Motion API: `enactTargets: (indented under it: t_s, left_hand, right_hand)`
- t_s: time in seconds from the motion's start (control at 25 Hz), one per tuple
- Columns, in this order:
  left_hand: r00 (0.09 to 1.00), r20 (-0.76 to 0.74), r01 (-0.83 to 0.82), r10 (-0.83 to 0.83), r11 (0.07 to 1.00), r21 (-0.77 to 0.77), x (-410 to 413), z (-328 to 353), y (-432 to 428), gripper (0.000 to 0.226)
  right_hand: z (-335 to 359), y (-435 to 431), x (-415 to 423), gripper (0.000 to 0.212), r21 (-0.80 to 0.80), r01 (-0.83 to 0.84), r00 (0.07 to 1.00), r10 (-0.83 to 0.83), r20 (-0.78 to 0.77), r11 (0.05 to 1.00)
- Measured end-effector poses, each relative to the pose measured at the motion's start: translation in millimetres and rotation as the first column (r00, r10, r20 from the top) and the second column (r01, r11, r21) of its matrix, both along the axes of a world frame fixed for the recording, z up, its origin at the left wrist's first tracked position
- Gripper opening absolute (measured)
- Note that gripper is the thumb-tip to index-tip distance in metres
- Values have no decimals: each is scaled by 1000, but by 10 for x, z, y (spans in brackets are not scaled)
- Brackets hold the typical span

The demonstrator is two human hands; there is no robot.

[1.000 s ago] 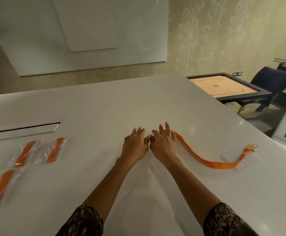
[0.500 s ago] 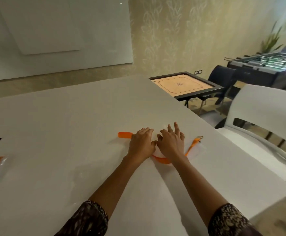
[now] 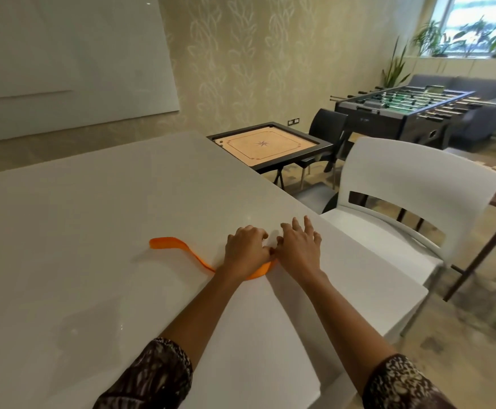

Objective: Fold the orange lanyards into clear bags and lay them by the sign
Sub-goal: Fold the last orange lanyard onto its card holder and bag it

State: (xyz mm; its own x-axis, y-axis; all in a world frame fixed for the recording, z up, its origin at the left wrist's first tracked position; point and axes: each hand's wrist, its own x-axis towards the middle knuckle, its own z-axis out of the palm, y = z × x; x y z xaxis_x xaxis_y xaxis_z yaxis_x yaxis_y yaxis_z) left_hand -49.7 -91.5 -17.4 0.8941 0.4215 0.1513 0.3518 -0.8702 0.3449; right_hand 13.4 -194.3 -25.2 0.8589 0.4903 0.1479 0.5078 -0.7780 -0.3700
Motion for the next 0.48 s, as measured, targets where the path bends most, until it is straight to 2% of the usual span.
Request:
enactTargets:
  t_s: [0.08, 0.28, 0.48]
  left_hand:
    - [1000, -17, -22, 22, 1000, 12, 49, -1, -34, 44]
    - [995, -83, -60, 57, 997, -38, 186, -31, -65, 40]
    - [979, -168, -116, 113, 993, -4, 233, -63, -108, 32]
  right_hand:
    - [4, -72, 3, 46, 13, 47, 999, -47, -19, 999]
    - [9, -150, 8, 42, 13, 156, 988, -156, -1, 988]
    - [99, -161, 87, 51, 28, 132, 973, -124, -197, 991]
